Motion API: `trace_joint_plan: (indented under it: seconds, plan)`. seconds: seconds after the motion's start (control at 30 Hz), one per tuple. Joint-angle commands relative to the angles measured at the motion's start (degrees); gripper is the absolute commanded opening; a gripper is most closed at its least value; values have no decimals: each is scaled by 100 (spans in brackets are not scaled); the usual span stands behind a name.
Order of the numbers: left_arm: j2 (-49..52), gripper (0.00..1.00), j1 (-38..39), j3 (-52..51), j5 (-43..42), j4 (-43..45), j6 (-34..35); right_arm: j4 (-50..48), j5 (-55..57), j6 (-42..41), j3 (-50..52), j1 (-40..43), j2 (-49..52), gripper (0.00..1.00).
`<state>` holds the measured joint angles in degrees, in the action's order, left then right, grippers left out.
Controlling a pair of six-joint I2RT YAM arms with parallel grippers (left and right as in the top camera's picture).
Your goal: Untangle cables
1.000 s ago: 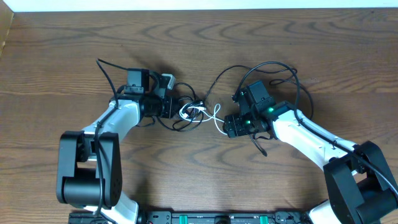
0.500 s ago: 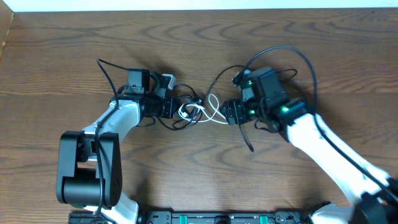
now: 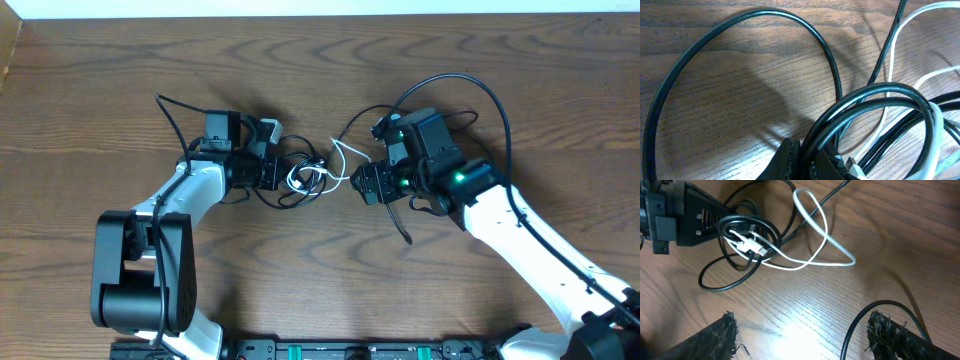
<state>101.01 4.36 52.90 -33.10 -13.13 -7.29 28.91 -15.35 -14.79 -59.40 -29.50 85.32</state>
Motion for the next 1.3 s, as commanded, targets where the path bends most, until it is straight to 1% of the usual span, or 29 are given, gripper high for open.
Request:
trace_joint_plan:
  seconds: [0.0,0.17,0.23,0.3,0.37,0.4,0.43,0.5,0.57,0.6,0.7,0.73,0.77,0.83,0.87,0.9,1.0,1.1,1.27]
  plan:
    - [13,8,11,-55,-96,-4,76,-4,46,76,37,-28,116,81]
    - [13,8,11,-55,-96,-7,76,-44,44,219,37,-83,337,81]
    - [13,8,11,-55,-96,-7,74,-70,44,85,37,-122,444,77]
    - [13,8,11,-55,-96,-7,76,-179,28,-400,37,-153,584,74]
    - [13,8,11,-55,-96,-7,76,-330,-72,-990,37,-195,732,74]
    - [13,8,11,-55,-96,-4,74,-413,-136,-1185,37,-219,796,74]
    - [13,8,11,-55,-96,-7,76,-570,-243,-1414,37,-258,879,80]
    - [13,8,11,-55,-96,-7,76,-793,-319,-1648,37,-319,968,79]
    - [13,7,11,-55,-96,-4,96,-1119,-313,-1915,37,-407,1093,70]
    - [13,8,11,-55,-96,-4,96,-1263,-299,-2039,37,-435,1141,61]
    - [13,8,11,-55,-96,-2,96,-1600,-297,-2699,37,-446,1231,52]
    - [13,8,11,-55,-96,-2,96,-1690,-297,-2898,37,-446,1259,47]
    - [13,8,11,-55,-96,-2,96,-1860,-302,-3311,37,-448,1285,40]
    - [13,8,11,-55,-96,-2,96,-1976,-293,-3884,37,-448,1305,33]
    - [13,8,11,-55,-96,-2,96,-2011,-273,-4118,37,-450,1316,33]
    - [13,8,11,-55,-96,-2,96,-2057,-236,-4400,37,-463,1325,35]
    - [13,8,11,-55,-96,-2,96,-2057,125,-5053,37,-516,1333,35]
    - [13,8,11,-55,-96,-2,96,-2057,485,-5302,37,-595,1338,35]
    - [13,8,11,-55,-96,-2,96,-2059,713,-5399,37,-756,1408,29]
